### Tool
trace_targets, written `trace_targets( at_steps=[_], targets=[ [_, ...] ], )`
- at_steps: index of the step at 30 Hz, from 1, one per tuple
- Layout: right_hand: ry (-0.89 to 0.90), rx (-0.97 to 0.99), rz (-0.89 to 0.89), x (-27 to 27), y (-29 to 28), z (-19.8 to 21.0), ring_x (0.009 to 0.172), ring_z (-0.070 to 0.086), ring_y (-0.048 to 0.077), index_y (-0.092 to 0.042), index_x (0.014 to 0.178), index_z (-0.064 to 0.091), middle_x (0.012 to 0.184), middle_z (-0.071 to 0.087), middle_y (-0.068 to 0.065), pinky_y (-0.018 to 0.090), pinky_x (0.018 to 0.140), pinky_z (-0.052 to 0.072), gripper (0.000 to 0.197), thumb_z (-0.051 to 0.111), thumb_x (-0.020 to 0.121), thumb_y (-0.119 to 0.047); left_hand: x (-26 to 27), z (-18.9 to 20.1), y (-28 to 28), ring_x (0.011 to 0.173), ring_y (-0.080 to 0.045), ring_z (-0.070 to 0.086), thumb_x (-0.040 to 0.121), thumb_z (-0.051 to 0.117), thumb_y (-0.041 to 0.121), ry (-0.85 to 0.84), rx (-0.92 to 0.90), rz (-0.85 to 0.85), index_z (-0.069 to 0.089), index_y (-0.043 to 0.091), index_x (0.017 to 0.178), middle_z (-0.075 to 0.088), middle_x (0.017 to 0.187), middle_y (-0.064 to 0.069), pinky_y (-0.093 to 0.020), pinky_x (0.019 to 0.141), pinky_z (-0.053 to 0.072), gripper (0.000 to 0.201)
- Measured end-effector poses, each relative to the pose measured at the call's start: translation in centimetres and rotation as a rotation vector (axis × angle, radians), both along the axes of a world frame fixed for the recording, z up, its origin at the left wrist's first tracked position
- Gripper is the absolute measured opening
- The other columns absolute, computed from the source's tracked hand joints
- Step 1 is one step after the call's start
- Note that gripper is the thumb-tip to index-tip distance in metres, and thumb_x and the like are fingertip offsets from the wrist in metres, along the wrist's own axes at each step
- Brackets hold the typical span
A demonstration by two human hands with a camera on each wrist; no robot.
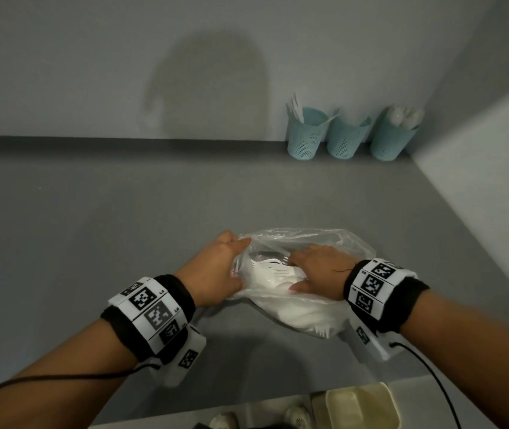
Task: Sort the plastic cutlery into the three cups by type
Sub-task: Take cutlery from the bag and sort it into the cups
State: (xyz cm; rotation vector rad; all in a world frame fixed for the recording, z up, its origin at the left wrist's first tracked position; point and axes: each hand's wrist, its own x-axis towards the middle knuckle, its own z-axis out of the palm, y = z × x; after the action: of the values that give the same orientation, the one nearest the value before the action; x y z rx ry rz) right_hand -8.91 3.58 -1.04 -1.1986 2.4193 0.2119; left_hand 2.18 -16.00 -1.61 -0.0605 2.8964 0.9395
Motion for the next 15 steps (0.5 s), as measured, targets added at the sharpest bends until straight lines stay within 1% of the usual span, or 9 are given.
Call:
trace_targets(
  at_steps=[4, 6, 9, 11, 13, 15],
  targets=[
    [0.041, -0.021, -0.042, 0.3, 0.2, -0.6, 0.121, 0.045, 0.023, -0.019, 0.124, 0.051, 0.132, 0.053, 0.003, 0.037, 0.101, 0.035, 0.054, 0.043, 0.089, -0.059, -0.2, 0.2, 0.0, 0.110, -0.020, 0.053, 0.080, 0.069, 0.017, 0.008, -0.039, -0.018, 0.037, 0.015, 0.144, 0.044, 0.123, -0.005, -0.011, 0.087, 0.032, 0.072],
    [0.056, -0.031, -0.066, 0.6, 0.5, -0.9, 0.124, 0.044, 0.022, -0.019, 0.128, 0.048, 0.135, 0.052, 0.003, 0.037, 0.103, 0.036, 0.055, 0.039, 0.090, -0.059, -0.4, 0.3, 0.0, 0.109, -0.020, 0.053, 0.080, 0.069, 0.017, 0.008, -0.041, -0.026, 0.037, 0.014, 0.144, 0.044, 0.124, -0.005, -0.011, 0.086, 0.032, 0.071],
    [0.131, -0.032, -0.003, 1.7, 1.0, -1.3, 0.123, 0.045, 0.025, -0.012, 0.130, 0.044, 0.134, 0.050, 0.008, 0.037, 0.103, 0.038, 0.049, 0.036, 0.096, -0.046, -0.5, 0.3, 0.1, 0.111, -0.020, 0.052, 0.079, 0.071, 0.019, -0.006, -0.036, -0.029, 0.034, 0.013, 0.145, 0.043, 0.125, -0.005, -0.011, 0.087, 0.031, 0.076],
    [0.156, -0.040, 0.043, 2.3, 1.4, -1.7, 0.120, 0.046, 0.026, -0.009, 0.132, 0.040, 0.132, 0.049, 0.011, 0.037, 0.102, 0.040, 0.047, 0.037, 0.094, -0.037, -0.6, 0.3, 0.3, 0.113, -0.020, 0.051, 0.078, 0.072, 0.020, -0.025, -0.034, -0.032, 0.032, 0.013, 0.146, 0.042, 0.127, -0.005, -0.011, 0.089, 0.031, 0.080],
    [0.142, -0.034, 0.049, 2.5, 1.7, -2.1, 0.120, 0.046, 0.027, -0.007, 0.134, 0.038, 0.132, 0.047, 0.012, 0.038, 0.102, 0.042, 0.049, 0.038, 0.092, -0.034, -0.7, 0.3, 0.6, 0.113, -0.020, 0.051, 0.078, 0.072, 0.020, -0.036, -0.031, -0.044, 0.031, 0.013, 0.147, 0.042, 0.127, -0.005, -0.013, 0.090, 0.033, 0.080],
    [0.133, -0.029, 0.034, 2.2, 1.6, -2.2, 0.119, 0.047, 0.027, -0.007, 0.132, 0.039, 0.131, 0.048, 0.013, 0.039, 0.101, 0.042, 0.049, 0.038, 0.092, -0.036, -0.7, 0.4, 0.7, 0.114, -0.020, 0.051, 0.079, 0.071, 0.019, -0.042, -0.033, -0.048, 0.030, 0.012, 0.147, 0.041, 0.128, -0.005, -0.014, 0.091, 0.034, 0.080]
  ],
)
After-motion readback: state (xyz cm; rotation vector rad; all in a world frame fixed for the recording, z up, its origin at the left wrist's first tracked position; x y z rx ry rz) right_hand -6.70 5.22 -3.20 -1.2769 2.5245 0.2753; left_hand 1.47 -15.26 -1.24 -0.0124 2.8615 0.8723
